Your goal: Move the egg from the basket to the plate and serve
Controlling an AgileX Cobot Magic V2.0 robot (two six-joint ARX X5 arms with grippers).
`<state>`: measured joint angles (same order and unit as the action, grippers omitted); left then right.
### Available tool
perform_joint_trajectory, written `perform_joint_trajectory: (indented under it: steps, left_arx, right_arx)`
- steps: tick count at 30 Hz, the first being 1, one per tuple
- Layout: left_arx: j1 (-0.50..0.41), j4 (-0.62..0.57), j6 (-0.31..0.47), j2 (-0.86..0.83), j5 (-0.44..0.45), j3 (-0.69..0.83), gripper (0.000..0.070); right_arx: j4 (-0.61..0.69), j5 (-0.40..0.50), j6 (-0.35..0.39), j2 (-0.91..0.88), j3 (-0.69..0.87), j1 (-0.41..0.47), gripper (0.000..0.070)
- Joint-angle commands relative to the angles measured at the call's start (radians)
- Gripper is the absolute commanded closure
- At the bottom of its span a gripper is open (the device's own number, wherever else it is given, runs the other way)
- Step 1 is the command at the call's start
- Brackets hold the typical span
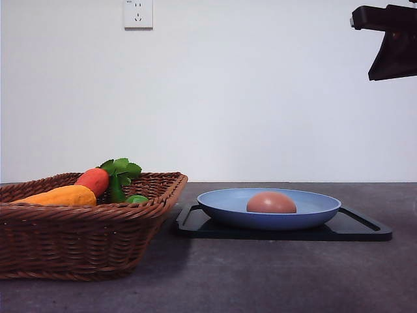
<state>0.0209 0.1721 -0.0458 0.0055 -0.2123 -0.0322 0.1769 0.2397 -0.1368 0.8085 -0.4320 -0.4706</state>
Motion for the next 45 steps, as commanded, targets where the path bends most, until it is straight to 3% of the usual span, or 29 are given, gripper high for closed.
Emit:
perform_joint_trajectory:
  steps: [1,6,30,33,39,41,45]
  left_arx:
    - [-0.008,-0.004,-0.048,-0.003,0.004,0.029,0.07]
    - [-0.015,-0.008,-0.105,-0.003,0.006,0.029,0.07]
    - [-0.036,-0.009,-0.105,-0.003,0.006,0.029,0.07]
    - [-0.036,-0.009,-0.105,-0.003,0.006,0.029,0.07]
    - [-0.036,-0.011,-0.105,-0.003,0.006,0.029,0.07]
    - [-0.036,-0.011,-0.105,-0.003,0.006,0.029,0.07]
    - [-0.036,-0.011,-0.105,-0.003,0.006,0.029,0.07]
  right_arx:
    - [0.014,0.004,-0.01,0.006,-0.006,-0.005,0.0697]
    - [0.014,0.004,-0.01,0.006,-0.006,-0.005,0.0697]
    - [0.014,0.004,-0.007,0.006,-0.006,-0.005,0.0697]
    - [0.007,0.005,0.021,0.001,-0.006,-0.005,0.0697]
    - [-0.033,0.104,0.197,-0.165,-0.003,0.035,0.0697]
    - [-0.036,0.087,0.233,-0.236,0.012,0.064,0.0697]
    - [-0.035,-0.013,0.229,-0.391,0.083,0.169,0.0697]
